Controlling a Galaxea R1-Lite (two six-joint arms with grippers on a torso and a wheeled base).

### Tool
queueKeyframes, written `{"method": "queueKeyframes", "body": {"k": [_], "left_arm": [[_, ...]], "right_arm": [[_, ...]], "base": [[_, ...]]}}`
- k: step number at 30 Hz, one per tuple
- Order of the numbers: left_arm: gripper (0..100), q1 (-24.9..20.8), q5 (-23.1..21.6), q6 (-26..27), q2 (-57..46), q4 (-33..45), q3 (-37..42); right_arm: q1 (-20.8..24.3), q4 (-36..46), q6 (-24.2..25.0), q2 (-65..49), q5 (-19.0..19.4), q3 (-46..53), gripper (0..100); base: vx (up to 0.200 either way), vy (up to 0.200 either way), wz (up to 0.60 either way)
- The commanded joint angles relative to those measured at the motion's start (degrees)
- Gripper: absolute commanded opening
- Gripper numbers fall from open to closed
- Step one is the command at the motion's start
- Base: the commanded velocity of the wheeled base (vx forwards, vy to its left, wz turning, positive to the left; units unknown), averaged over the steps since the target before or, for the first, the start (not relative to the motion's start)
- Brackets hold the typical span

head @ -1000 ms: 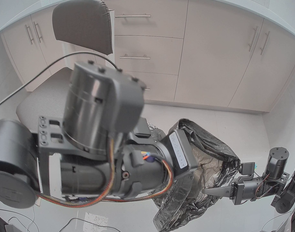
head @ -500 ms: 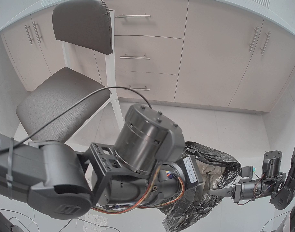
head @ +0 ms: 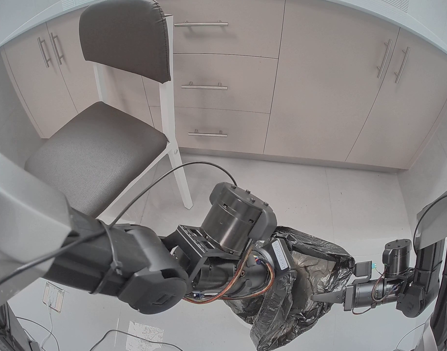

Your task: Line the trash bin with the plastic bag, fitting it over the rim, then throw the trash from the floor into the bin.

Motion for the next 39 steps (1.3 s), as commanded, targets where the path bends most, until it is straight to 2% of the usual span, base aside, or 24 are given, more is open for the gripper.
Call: {"method": "queueKeyframes", "body": {"k": [1,8,14,15,19,24,28,35,39], "left_arm": [[0,2.32,-0.01,0.31,4.88,-1.26,-0.31],[0,3.99,1.3,6.81,8.75,-1.88,-0.31],[0,4.6,5.44,11.38,11.3,-2.14,-0.31],[0,4.95,6.23,12.52,11.91,-2.32,-0.04],[0,5.3,6.75,13.23,12.88,-2.14,0.31],[0,5.92,9.48,15.25,15.25,-2.23,0.57],[0,6.45,9.83,15.42,16.31,-2.32,1.28],[0,9.26,9.65,16.04,16.22,-4.25,3.21],[0,9.61,9.57,16.74,14.72,-4.25,5.58]], "right_arm": [[-1.41,-1.02,-1.27,3.51,-0.1,0.05,0],[-5.19,-1.02,-7.68,7.2,-2.65,-0.83,0],[-5.46,-1.02,-9.27,9.75,-4.41,-2.24,0],[-5.46,-1.02,-10.76,10.98,-6.43,-2.59,0],[-5.02,-1.02,-14.19,13.26,-9.86,-2.86,0],[-4.75,-1.02,-14.45,13.88,-11.26,-3.21,0],[-4.14,-1.02,-14.45,14.58,-16.1,-3.65,0],[-3.08,-1.02,-14.36,14.76,-18.47,-4.7,0],[-0.45,-1.02,-14.36,14.58,-19.18,-3.91,0]], "base": [[0.0,0.0,0.0],[0.0,0.0,0.0],[0.0,0.0,0.0],[0.0,0.0,0.0],[0.0,0.0,0.0],[0.0,0.0,0.0],[0.0,0.0,0.0],[0.0,0.0,0.0],[0.0,0.0,0.0]]}}
